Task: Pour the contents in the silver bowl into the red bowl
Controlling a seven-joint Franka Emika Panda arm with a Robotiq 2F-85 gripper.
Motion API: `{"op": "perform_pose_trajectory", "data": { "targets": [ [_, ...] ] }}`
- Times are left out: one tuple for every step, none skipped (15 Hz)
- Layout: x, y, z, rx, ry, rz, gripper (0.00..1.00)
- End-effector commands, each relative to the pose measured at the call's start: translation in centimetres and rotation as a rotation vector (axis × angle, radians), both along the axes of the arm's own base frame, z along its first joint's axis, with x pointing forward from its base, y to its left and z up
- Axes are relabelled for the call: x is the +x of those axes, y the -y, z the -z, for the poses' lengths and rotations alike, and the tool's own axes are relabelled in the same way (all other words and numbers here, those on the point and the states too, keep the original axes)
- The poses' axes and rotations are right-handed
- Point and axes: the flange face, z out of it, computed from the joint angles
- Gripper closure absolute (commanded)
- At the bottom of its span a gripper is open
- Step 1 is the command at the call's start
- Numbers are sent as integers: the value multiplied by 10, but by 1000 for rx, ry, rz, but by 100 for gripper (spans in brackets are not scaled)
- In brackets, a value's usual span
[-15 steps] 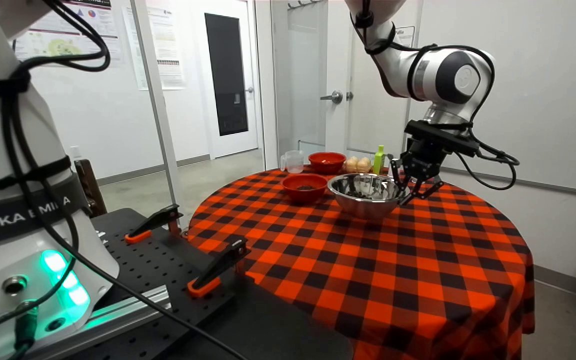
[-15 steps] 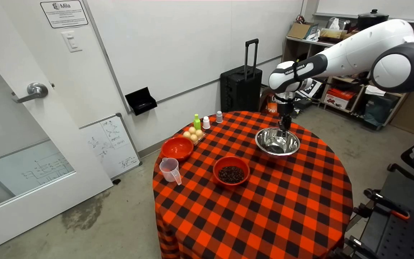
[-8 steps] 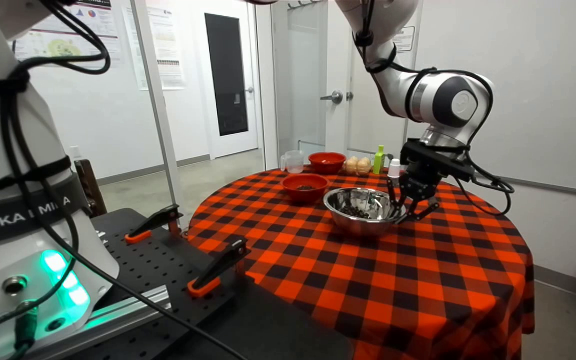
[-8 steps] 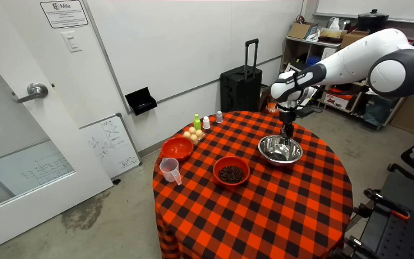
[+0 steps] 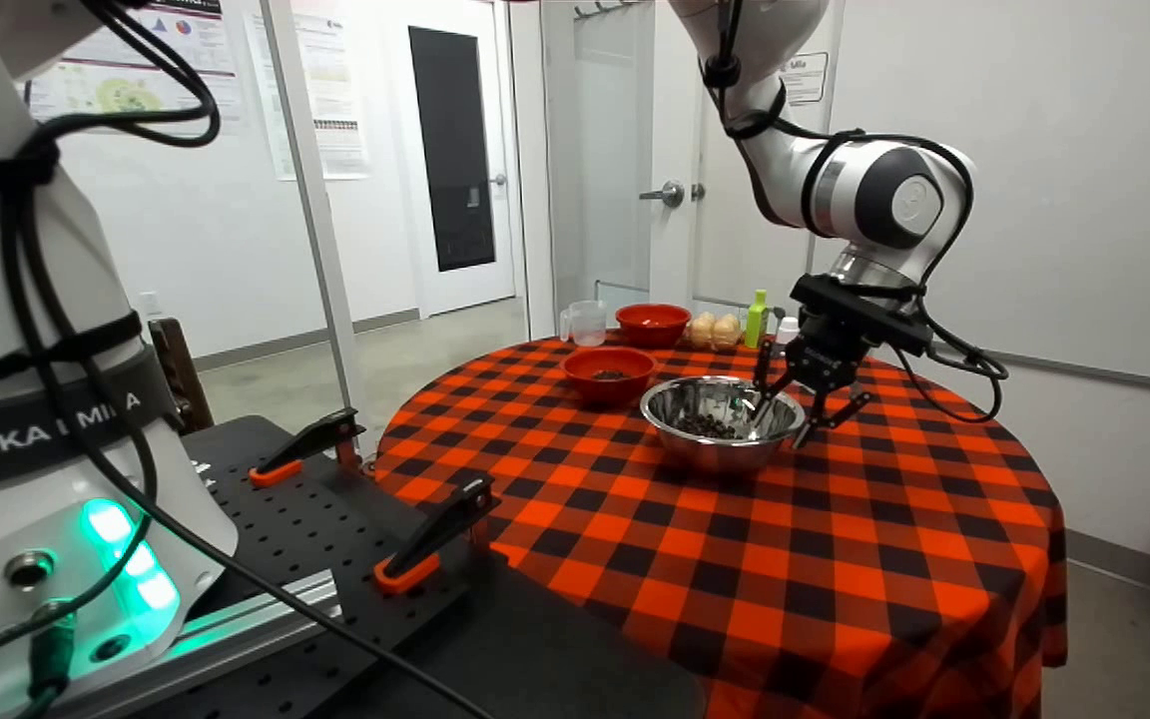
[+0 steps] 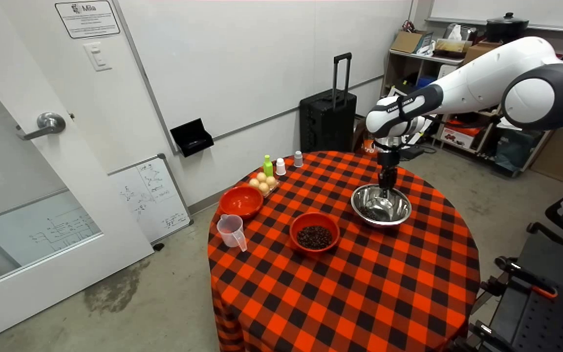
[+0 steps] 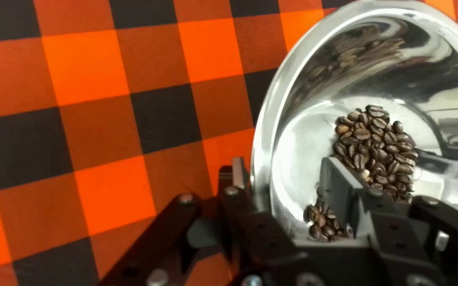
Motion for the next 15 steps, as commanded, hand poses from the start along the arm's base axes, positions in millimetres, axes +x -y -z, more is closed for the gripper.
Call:
{"op": "perform_pose_trajectory", "data": {
  "targets": [
    [3, -10, -32, -1, 50, 49, 16],
    [3, -12, -43, -16, 70, 68, 8],
    [3, -13, -53, -40, 90, 98, 2],
    [1, -13, -66, -69, 120, 141, 0],
    [-3, -13, -78, -95, 140, 181, 0],
    [-6, -12, -89, -118, 145, 222, 0],
    [-11, -16, -99, -136, 142, 249, 0],
    [-18, -22, -108, -145, 134, 263, 0],
    [-25, -30, -114, -153, 118, 261, 0],
    [-33, -39, -119, -152, 100, 250, 0],
    [-41, -48, -124, -144, 88, 232, 0],
    [-50, -59, -129, -139, 81, 213, 0],
    [-58, -70, -135, -132, 78, 192, 0],
    [-66, -81, -141, -127, 85, 175, 0],
    [-74, -93, -148, -124, 90, 161, 0]
  ]
}}
